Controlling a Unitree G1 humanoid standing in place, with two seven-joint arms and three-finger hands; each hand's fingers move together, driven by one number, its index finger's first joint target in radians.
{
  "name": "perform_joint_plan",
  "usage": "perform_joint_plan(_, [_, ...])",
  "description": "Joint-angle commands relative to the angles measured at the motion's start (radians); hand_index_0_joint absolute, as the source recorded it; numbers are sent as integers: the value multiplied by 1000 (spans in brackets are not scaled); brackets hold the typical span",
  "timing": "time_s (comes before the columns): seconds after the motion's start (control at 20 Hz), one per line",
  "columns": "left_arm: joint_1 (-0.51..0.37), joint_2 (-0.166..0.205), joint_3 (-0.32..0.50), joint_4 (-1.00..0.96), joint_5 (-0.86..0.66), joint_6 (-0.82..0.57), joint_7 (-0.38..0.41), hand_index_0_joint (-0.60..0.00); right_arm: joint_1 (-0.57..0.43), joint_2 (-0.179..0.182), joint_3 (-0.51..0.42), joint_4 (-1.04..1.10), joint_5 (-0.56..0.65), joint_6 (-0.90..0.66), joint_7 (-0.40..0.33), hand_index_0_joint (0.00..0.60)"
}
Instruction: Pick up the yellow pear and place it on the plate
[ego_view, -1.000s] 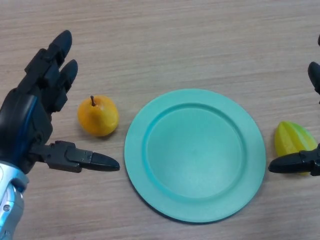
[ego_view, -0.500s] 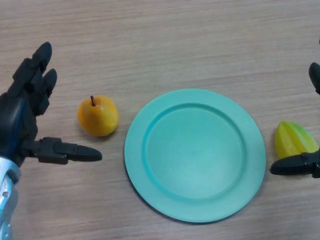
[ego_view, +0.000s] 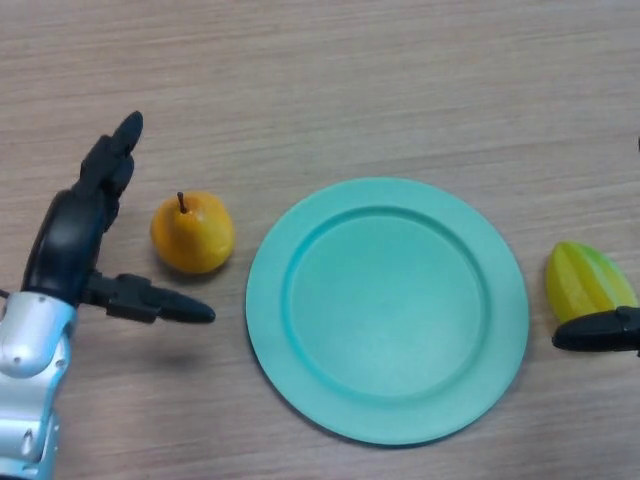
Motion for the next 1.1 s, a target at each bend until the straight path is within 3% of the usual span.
perform_joint_plan(0.05, [-71,27,23,16,40,-161,69,0,-24,-23,-82,-78,50,-79,-17,0])
perform_joint_plan(0.65, [-247,-8,-13,380,52,-363,119,0,-3,-28,-148,-102,48,-93,-6,0])
perform_joint_plan(0.7, [-250,-9,-14,388,54,-369,124,-50,-2,-28,-149,-104,48,-93,-6,0])
perform_joint_plan(0.75, [-254,-9,-16,400,63,-380,137,-200,-2,-26,-150,-106,50,-91,-6,0])
perform_joint_plan(0.9, [-278,-7,-25,467,137,-431,234,-550,4,-22,-170,-132,73,-62,-2,0])
perform_joint_plan(0.95, [-291,2,-39,506,222,-449,325,-600,6,-20,-185,-144,84,-55,-1,0])
perform_joint_plan(1.05, [-304,15,-63,539,345,-434,415,-600,3,-22,-191,-151,86,-52,-6,0])
perform_joint_plan(1.1, [-304,16,-65,539,363,-426,422,-600,3,-24,-189,-153,83,-50,-7,0])
